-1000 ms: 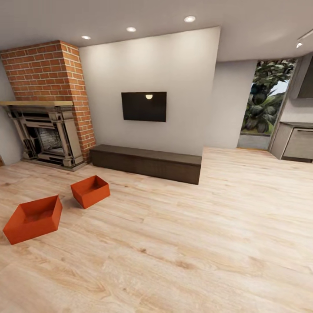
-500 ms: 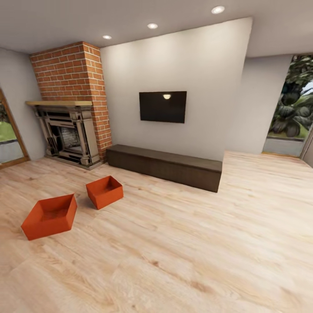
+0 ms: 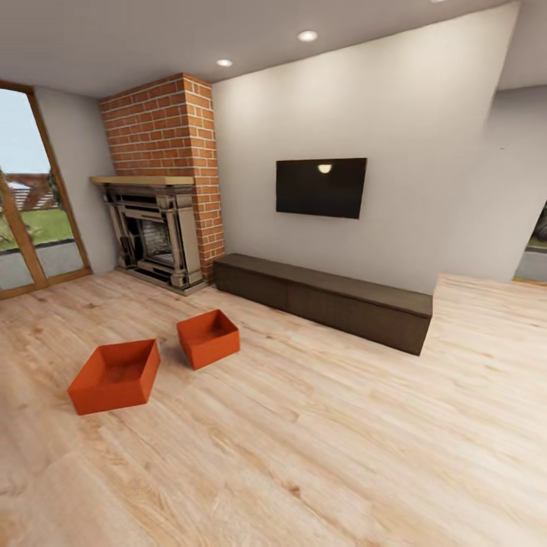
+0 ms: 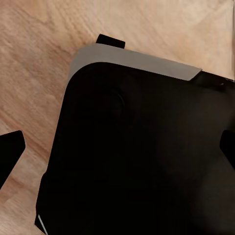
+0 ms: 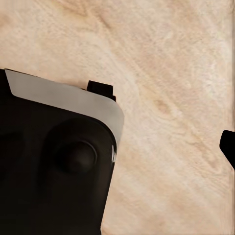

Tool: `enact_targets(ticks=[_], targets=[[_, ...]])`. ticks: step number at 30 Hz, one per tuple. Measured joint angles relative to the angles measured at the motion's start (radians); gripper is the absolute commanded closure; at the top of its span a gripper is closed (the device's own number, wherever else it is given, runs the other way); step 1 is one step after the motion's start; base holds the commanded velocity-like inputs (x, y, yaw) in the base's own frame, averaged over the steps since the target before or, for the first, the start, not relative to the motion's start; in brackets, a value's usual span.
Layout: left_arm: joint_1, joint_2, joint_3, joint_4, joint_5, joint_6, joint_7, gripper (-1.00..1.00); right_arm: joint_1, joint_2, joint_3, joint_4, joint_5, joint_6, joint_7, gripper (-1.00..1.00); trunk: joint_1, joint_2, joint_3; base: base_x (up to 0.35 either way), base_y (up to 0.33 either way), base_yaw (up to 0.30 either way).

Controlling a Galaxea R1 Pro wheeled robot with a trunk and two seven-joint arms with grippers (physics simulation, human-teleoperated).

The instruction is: Move the two storage containers from the living room to the garage. In the garage, place one container on the floor and stack the other container on top of it (either order is fine).

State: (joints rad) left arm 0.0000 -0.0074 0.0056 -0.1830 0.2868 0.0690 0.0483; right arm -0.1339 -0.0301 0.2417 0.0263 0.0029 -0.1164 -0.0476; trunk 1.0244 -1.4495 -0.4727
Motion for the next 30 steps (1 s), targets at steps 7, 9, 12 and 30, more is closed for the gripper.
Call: enact_targets(ticks=[7,9,12,30], targets=[[0.000,-0.001,-0.002,0.000,-0.004,0.000,0.000,-1.00,0.000,0.001,0.003,0.000,0.006,-0.001,0.000,-1.00,0.000,0.000,0.000,0.331,-0.027,0.008],[0.000,-0.001,-0.002,0.000,-0.005,0.000,0.000,-1.00,0.000,0.001,0.003,0.000,0.006,-0.001,0.000,-1.00,0.000,0.000,0.000,0.326,-0.081,0.001],[0.000,-0.001,-0.002,0.000,-0.005,0.000,0.000,-1.00,0.000,0.000,0.003,0.000,0.005,0.001,-0.001,-1.00,0.000,0.000,0.000,0.324,-0.094,0.000],[0.000,0.001,0.000,0.000,-0.003,0.001,0.000,-1.00,0.000,0.001,0.001,0.000,0.001,-0.001,0.000,-1.00,0.000,0.000,0.000,0.323,-0.098,0.000]])
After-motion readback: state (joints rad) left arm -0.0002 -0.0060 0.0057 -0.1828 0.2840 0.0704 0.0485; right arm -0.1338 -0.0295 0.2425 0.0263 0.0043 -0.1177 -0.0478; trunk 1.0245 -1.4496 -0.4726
